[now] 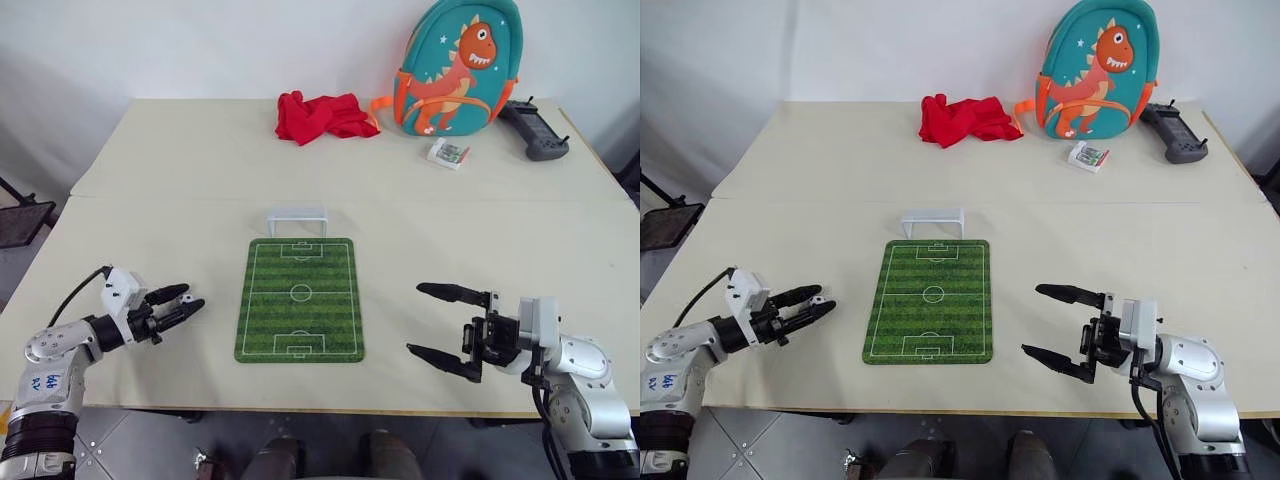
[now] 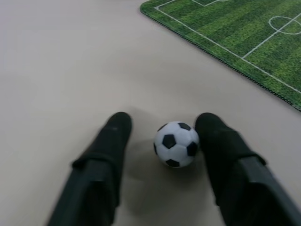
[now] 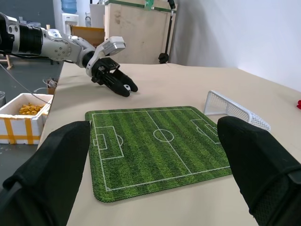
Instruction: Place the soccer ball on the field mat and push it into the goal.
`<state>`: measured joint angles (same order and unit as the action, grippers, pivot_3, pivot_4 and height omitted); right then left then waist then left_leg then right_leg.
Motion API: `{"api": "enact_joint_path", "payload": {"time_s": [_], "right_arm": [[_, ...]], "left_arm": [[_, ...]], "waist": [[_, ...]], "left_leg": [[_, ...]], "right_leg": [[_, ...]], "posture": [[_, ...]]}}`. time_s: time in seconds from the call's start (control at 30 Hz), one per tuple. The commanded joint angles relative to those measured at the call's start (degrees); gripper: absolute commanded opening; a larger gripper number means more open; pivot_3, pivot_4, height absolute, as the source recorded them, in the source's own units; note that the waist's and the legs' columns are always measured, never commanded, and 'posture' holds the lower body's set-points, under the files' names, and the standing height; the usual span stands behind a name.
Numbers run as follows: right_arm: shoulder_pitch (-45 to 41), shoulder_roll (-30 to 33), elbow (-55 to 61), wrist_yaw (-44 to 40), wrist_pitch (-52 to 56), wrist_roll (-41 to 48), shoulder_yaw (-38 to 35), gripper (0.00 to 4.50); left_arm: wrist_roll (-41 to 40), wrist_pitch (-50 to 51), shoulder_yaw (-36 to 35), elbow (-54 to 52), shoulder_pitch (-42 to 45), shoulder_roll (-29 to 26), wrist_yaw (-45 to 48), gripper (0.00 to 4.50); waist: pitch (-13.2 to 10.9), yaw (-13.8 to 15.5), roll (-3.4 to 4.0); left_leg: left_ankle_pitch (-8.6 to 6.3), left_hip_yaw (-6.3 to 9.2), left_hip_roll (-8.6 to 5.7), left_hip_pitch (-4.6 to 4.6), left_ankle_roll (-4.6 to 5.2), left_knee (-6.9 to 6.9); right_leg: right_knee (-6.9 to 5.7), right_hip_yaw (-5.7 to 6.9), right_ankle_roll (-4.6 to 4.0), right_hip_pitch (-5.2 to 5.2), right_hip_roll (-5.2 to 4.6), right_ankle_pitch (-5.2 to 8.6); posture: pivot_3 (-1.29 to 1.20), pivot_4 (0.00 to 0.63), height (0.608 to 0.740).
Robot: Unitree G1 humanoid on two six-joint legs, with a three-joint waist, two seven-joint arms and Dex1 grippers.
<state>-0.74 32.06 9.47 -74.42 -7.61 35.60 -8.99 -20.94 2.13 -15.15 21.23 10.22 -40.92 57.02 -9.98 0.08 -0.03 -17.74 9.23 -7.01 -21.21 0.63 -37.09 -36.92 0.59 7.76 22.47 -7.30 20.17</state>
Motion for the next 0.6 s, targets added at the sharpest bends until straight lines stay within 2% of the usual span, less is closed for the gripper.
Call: {"api": "enact_joint_path", "payload": {"time_s": [0.03,0.07,0.23,0.33,0.43,0.6], "right_arm": [[0.8,-0.5,1.6,-0.1,-1.6,0.5,-0.5,4.5],[0.9,-0.5,1.6,-0.1,-1.7,0.5,-0.5,4.5],[0.9,2.5,-1.8,-3.1,-2.9,1.8,-4.6,4.5],[-0.3,6.0,-5.2,-6.5,-1.2,4.3,-7.7,4.5],[1.9,12.8,-8.3,-15.7,-1.3,2.8,-6.3,4.5],[1.4,13.6,-9.9,-16.6,-2.1,3.1,-6.8,4.5]], "left_arm": [[0.9,-1.0,-0.1,0.6,0.4,0.1,-0.7,1.04],[1.3,-1.3,0.1,0.8,0.6,0.1,-1.1,0.85],[-2.9,3.6,1.1,-6.7,4.8,0.7,1.4,0.86],[-4.1,7.4,6.8,-16.4,8.2,1.4,5.0,0.86],[-4.4,12.2,13.4,-23.1,10.9,2.9,6.9,0.86],[1.5,12.1,25.2,-28.3,11.0,5.4,8.6,0.86]], "waist": [[0.0,0.0,0.0],[0.0,0.0,0.0],[0.0,0.4,-0.02],[0.0,1.4,-0.06],[0.0,1.5,-0.03],[0.0,0.4,-0.05]], "left_leg": [[0.0,0.0,0.0,0.0,0.0,0.0],[0.0,0.0,0.0,0.0,0.0,-0.01],[0.01,-0.03,0.0,0.0,0.01,-0.06],[0.02,-0.03,-0.07,-0.06,0.06,-0.17],[0.03,-0.13,-0.13,-0.06,0.13,-0.16],[0.01,-0.43,0.05,0.0,0.1,0.02]], "right_leg": [[0.0,0.0,0.0,0.0,0.0,0.0],[0.0,0.0,0.0,0.0,0.0,0.0],[-0.04,-0.01,0.0,-0.01,0.0,0.0],[-0.02,-0.03,0.09,-0.03,-0.05,-0.05],[0.04,-0.09,0.16,-0.05,-0.11,-0.09],[0.07,-0.12,0.16,0.07,0.09,-0.09]], "posture": [[0.0,0.15,0.74],[0.0,0.15,0.74],[0.0,0.15,0.74],[0.0,0.15,0.74],[0.0,0.15,0.74],[0.0,0.15,0.74]]}}
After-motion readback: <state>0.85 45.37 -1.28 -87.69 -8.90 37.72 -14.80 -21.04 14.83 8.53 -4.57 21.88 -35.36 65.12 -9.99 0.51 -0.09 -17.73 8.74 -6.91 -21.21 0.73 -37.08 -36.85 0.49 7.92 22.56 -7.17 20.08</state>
